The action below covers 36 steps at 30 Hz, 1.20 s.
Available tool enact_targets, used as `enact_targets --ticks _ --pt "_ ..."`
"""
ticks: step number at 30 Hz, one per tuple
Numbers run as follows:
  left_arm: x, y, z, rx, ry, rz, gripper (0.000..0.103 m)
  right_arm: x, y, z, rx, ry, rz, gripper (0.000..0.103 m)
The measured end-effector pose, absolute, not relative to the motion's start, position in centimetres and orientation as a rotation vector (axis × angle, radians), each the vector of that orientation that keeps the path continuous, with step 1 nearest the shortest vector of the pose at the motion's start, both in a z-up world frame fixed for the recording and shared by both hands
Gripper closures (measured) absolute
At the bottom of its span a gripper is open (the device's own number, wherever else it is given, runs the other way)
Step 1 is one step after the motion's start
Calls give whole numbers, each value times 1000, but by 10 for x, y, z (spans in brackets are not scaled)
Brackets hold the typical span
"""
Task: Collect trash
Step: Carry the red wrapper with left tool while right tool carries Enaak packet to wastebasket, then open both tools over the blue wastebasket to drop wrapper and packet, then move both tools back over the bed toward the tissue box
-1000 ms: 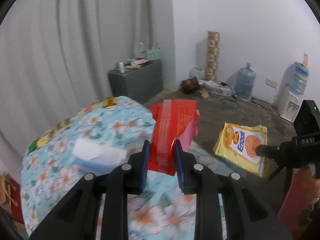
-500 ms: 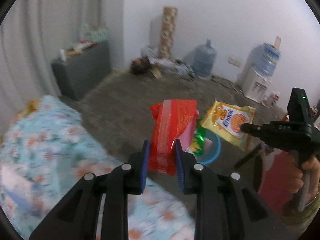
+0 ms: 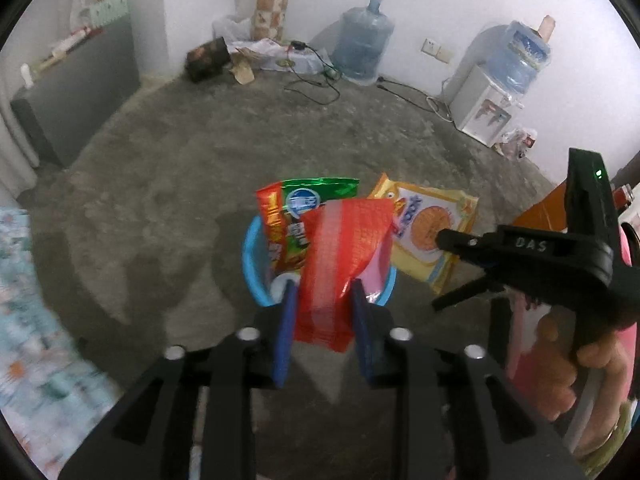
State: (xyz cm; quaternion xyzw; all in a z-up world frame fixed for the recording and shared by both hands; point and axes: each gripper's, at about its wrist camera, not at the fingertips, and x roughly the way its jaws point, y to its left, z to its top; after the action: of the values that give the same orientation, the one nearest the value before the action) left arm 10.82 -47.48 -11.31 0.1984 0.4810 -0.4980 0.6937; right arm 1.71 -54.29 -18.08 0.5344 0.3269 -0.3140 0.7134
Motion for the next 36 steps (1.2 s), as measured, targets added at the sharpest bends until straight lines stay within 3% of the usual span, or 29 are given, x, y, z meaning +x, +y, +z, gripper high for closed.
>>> enact_targets --ticks 2,12,19,29,36 --pt "111 -490 -129 442 1102 -1097 50 19 -553 -199 1181 763 -753 53" --pt "116 -489 -130 377 1147 -1099 46 -4 -546 -217 1202 759 -794 51" --pt "117 -447 -74 298 1107 -1121 40 16 -538 -187 1103 715 -698 43" --pt "132 -273 37 146 897 -983 20 69 -474 -113 865 688 -379 31" --pt "151 -114 51 34 806 -695 13 104 -410 -81 683 730 -190 29"
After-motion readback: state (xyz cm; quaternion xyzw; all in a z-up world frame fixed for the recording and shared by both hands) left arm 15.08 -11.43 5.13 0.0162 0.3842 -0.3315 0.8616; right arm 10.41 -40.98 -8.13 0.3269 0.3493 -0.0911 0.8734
